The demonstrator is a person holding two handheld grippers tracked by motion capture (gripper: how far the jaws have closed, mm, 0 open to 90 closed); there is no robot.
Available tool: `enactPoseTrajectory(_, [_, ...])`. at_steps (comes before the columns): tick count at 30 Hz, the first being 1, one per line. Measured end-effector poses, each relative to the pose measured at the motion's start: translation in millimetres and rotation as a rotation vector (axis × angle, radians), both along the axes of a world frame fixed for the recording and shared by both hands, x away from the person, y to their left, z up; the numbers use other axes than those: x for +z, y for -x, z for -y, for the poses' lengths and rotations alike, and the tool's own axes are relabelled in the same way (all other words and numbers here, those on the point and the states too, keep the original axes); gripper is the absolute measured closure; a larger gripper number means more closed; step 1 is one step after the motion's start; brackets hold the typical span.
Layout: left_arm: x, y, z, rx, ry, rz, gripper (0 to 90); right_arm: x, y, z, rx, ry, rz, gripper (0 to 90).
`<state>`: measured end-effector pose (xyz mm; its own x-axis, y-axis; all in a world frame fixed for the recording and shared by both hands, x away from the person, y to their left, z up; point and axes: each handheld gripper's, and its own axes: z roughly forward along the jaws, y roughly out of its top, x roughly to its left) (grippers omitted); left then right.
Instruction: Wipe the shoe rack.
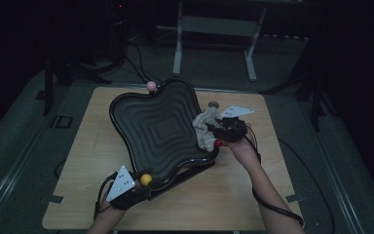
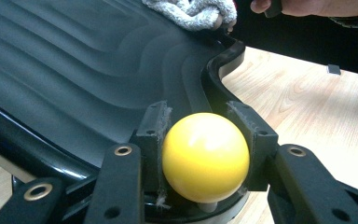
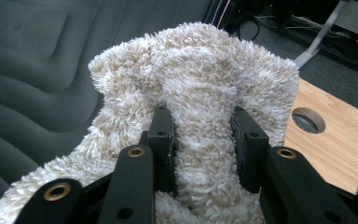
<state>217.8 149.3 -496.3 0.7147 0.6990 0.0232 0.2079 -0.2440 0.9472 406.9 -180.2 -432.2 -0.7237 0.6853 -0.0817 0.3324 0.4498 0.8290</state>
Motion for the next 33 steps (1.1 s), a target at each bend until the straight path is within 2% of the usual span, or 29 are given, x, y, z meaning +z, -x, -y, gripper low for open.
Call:
enactPoseTrajectory(2, [0.1,0.0,0.1,0.001,0.0,-0.001,59.6,-0.4,0.1,0.3,-0.001,-0.005,-0.001,66.1])
enactPoseTrajectory(5, [0.1,-0.3,-0.4,-0.003,0.0,-0.002,59.6,-2.1,-0.8,2.5,-0.006,-0.04,-0.015,65.9])
enactPoseTrajectory(9, [0.0,-0.6,-0.9,-0.008,0.0,-0.002,59.6,1.5,-1.6,1.1,-0.004,-0.029,-0.009,66.3])
enactPoseTrajectory(13, [-0.3,-0.8,-1.2,-0.011,0.003,0.0,59.6,10.5,-4.7,-1.0,-0.012,-0.048,-0.006,66.5])
enactPoseTrajectory(18, [-0.4,-0.5,-1.1,-0.009,0.003,0.001,59.6,28.3,-9.4,-8.1,-0.008,-0.08,0.02,66.5])
enactPoseTrajectory(23, [-0.5,-0.5,-1.3,-0.01,0.003,0.002,59.6,53.8,-17.6,-20.2,-0.003,-0.101,0.057,66.5])
enactPoseTrajectory(28, [-0.4,-0.8,-1.6,-0.013,0.002,0.001,59.5,76.7,-28.6,-36.9,0.0,-0.114,0.088,66.6])
enactPoseTrajectory(33, [-0.7,-0.8,-1.6,-0.012,0.007,0.002,59.5,89.4,-40.5,-57.8,0.017,-0.131,0.095,66.5])
